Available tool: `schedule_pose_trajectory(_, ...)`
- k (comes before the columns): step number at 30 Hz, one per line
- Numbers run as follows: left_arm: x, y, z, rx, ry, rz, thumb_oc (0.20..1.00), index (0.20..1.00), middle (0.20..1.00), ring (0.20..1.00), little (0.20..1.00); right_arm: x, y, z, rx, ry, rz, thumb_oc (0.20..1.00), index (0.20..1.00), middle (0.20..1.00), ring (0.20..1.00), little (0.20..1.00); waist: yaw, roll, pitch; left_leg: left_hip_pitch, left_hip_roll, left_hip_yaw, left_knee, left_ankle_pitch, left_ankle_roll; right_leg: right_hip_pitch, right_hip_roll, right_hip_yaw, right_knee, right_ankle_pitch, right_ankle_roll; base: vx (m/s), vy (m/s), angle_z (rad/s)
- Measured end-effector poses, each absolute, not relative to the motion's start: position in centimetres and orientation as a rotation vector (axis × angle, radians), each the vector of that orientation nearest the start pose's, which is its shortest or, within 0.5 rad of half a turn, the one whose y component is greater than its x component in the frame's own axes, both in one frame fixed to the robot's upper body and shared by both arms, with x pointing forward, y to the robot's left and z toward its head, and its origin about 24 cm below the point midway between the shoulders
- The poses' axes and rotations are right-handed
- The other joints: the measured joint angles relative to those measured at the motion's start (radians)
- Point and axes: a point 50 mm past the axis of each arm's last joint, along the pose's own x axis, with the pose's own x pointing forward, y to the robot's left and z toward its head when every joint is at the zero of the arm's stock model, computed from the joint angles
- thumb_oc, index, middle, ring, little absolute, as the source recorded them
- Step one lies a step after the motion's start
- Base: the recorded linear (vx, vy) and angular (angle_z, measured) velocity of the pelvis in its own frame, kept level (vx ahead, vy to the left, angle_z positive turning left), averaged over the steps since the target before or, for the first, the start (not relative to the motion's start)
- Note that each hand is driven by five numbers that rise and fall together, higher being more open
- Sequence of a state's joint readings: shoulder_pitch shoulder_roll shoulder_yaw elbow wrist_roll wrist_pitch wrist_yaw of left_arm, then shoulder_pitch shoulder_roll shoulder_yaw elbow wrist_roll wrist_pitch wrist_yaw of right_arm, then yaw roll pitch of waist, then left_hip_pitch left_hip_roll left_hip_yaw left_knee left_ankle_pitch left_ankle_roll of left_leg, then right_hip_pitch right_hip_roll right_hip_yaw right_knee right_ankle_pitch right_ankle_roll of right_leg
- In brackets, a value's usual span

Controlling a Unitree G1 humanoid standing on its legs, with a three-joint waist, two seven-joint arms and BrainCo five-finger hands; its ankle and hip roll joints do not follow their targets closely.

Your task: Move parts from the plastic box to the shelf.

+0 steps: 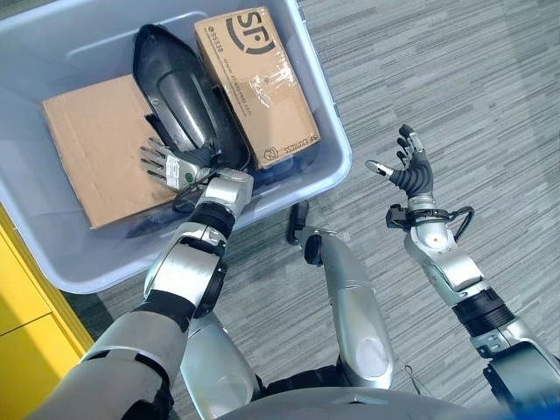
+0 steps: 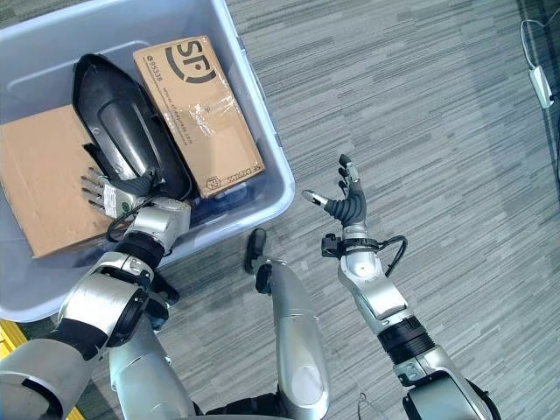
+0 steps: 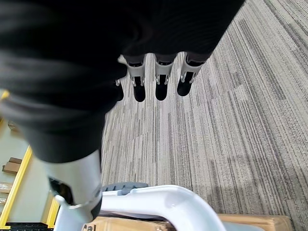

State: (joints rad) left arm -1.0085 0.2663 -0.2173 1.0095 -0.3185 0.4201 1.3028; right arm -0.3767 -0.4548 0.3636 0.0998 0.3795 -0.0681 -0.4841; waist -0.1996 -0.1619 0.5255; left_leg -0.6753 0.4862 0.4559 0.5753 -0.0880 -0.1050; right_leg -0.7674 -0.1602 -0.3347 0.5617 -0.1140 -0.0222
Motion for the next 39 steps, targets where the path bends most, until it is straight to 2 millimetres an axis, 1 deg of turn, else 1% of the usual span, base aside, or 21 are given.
schedule_pose_trajectory(3,37.7,20.2,13.1,0.401,0.283,1.224,0.200,0.200,0.200,0.200,0.200,31.1,-15.9,11.5,-0.090,-0.229,-0.106,1.000,1.000,1.000,1.000,1.000,0.001,0.000,0.000,-0.009,-0.001,0.001,-0.001,0.001,0.000,-0.010,-0.001,0.000,-0.002,0.003,0.006,0.00,-0.008,-0.01)
schedule_pose_trajectory(4,37.7,20.5,13.7,0.375,0.271,1.260,0.200,0.200,0.200,0.200,0.200,31.2,-15.8,11.8,-0.089,-0.237,-0.105,1.000,1.000,1.000,1.000,1.000,0.000,0.000,0.000,-0.025,-0.002,0.001,-0.001,0.001,0.000,-0.023,-0.002,0.001,-0.005,0.009,0.015,-0.01,-0.037,-0.03)
schedule_pose_trajectory(6,37.9,20.3,14.5,0.374,0.256,1.285,0.200,0.200,0.200,0.200,0.200,31.3,-15.9,12.0,-0.100,-0.248,-0.107,1.000,1.000,1.000,1.000,1.000,0.001,0.000,0.000,-0.042,-0.001,-0.003,0.001,0.001,0.000,-0.037,-0.004,-0.004,-0.006,0.012,0.019,-0.01,-0.024,0.04)
schedule_pose_trajectory(10,38.0,20.2,14.9,0.351,0.227,1.304,0.200,0.200,0.200,0.200,0.200,31.1,-16.7,13.2,-0.220,-0.316,-0.124,1.000,1.000,1.000,1.000,1.000,0.001,0.000,0.000,-0.060,-0.003,-0.003,0.004,0.001,0.000,-0.048,-0.010,-0.006,-0.009,0.014,0.022,0.00,-0.001,0.02)
schedule_pose_trajectory(13,38.0,20.0,15.4,0.309,0.201,1.327,0.200,0.200,0.200,0.200,0.200,30.9,-16.8,13.9,-0.229,-0.344,-0.126,1.000,1.000,1.000,1.000,1.000,0.000,0.000,0.000,-0.075,-0.004,-0.006,0.002,0.001,0.000,-0.056,-0.012,-0.012,-0.020,0.021,0.034,-0.02,-0.049,-0.01)
schedule_pose_trajectory(16,38.1,20.0,15.5,0.286,0.192,1.332,0.200,0.200,0.200,0.200,0.200,30.8,-16.7,13.8,-0.229,-0.344,-0.135,1.000,1.000,1.000,1.000,1.000,0.000,0.000,0.000,-0.075,-0.004,-0.011,0.002,0.001,0.000,-0.057,-0.014,-0.013,-0.020,0.024,0.039,-0.01,-0.029,0.01)
schedule_pose_trajectory(19,38.0,20.5,15.4,0.242,0.170,1.347,0.200,0.200,0.200,0.200,0.200,30.8,-16.8,14.0,-0.255,-0.363,-0.170,1.000,1.000,1.000,1.000,1.000,-0.001,0.000,0.000,-0.076,-0.004,-0.013,0.005,0.001,0.000,-0.054,-0.015,-0.014,-0.016,0.025,0.040,0.00,0.000,0.00)
schedule_pose_trajectory(22,37.9,20.8,15.3,0.201,0.161,1.352,0.200,0.200,0.200,0.200,0.200,30.6,-16.9,13.7,-0.253,-0.352,-0.174,1.000,1.000,1.000,1.000,1.000,-0.006,0.000,0.000,-0.067,-0.003,-0.026,0.023,0.001,0.001,-0.041,-0.020,-0.013,0.006,0.016,0.027,-0.01,0.009,0.01)
schedule_pose_trajectory(25,37.7,21.3,14.5,0.157,0.143,1.328,0.200,0.200,0.200,0.200,0.200,30.1,-17.2,12.6,-0.259,-0.318,-0.178,1.000,1.000,1.000,1.000,1.000,-0.007,0.001,0.000,-0.029,-0.019,-0.022,0.006,0.007,0.007,-0.016,-0.032,-0.013,0.020,0.007,0.014,-0.03,0.031,0.09)
schedule_pose_trajectory(27,37.3,21.9,13.6,0.125,0.121,1.305,0.200,0.200,0.200,0.200,0.200,29.8,-17.2,12.2,-0.292,-0.321,-0.177,1.000,1.000,1.000,1.000,1.000,-0.003,0.004,0.001,0.007,-0.034,-0.013,-0.016,0.026,0.008,0.008,-0.036,-0.014,0.021,0.007,0.008,-0.04,0.104,0.08)
schedule_pose_trajectory(28,36.8,22.3,12.9,0.102,0.109,1.278,0.200,0.200,0.200,0.200,0.200,29.7,-17.1,12.1,-0.322,-0.332,-0.173,1.000,1.000,1.000,1.000,1.000,-0.002,0.003,0.002,0.039,-0.045,-0.002,-0.042,0.033,0.007,0.025,-0.047,-0.016,0.020,0.007,0.000,-0.03,0.134,0.10)
schedule_pose_trajectory(29,36.0,22.9,11.4,0.068,0.116,1.256,0.200,0.200,0.200,0.200,0.200,29.5,-17.1,11.8,-0.346,-0.330,-0.166,1.000,1.000,1.000,1.000,1.000,-0.003,0.006,0.003,0.094,-0.064,0.015,-0.085,0.047,0.007,0.062,-0.056,-0.011,0.009,0.009,-0.008,-0.03,0.147,0.08)
schedule_pose_trajectory(31,34.0,24.9,7.9,0.057,0.209,1.309,0.200,0.200,0.200,0.200,0.200,29.2,-17.0,11.3,-0.360,-0.323,-0.142,1.000,1.000,1.000,1.000,1.000,0.002,0.009,0.005,0.215,-0.089,0.038,-0.156,0.066,0.002,0.159,-0.059,-0.009,-0.027,0.009,-0.009,-0.02,0.139,0.06)
schedule_pose_trajectory(32,33.1,25.5,6.7,0.055,0.236,1.336,0.200,0.200,0.200,0.200,0.200,28.9,-17.5,11.1,-0.370,-0.328,-0.148,1.000,1.000,1.000,1.000,1.000,0.011,0.014,0.004,0.262,-0.103,0.049,-0.183,0.073,0.000,0.198,-0.062,-0.008,-0.043,0.009,-0.009,0.00,0.128,0.05)
schedule_pose_trajectory(34,31.9,26.4,5.5,0.041,0.245,1.370,0.200,0.200,0.200,0.200,0.200,28.4,-18.2,10.9,-0.381,-0.338,-0.162,1.000,1.000,1.000,1.000,1.000,0.030,0.030,0.009,0.335,-0.126,0.068,-0.224,0.079,0.002,0.254,-0.073,-0.003,-0.061,0.010,-0.007,0.01,0.115,0.02)
schedule_pose_trajectory(36,31.2,27.2,5.2,0.030,0.233,1.397,0.200,0.200,0.200,0.200,0.200,28.2,-18.3,10.6,-0.401,-0.338,-0.143,1.000,1.000,1.000,1.000,1.000,0.040,0.055,0.014,0.386,-0.147,0.077,-0.250,0.083,0.004,0.301,-0.081,-0.004,-0.078,0.014,0.002,0.03,0.128,0.04)
schedule_pose_trajectory(39,30.3,28.1,5.4,0.022,0.168,1.410,0.200,0.200,0.200,0.200,0.200,27.6,-18.5,10.0,-0.414,-0.330,-0.122,1.000,1.000,1.000,1.000,1.000,0.054,0.113,0.015,0.481,-0.174,0.086,-0.291,0.083,0.004,0.394,-0.090,-0.003,-0.106,0.016,0.018,0.04,0.126,0.05)
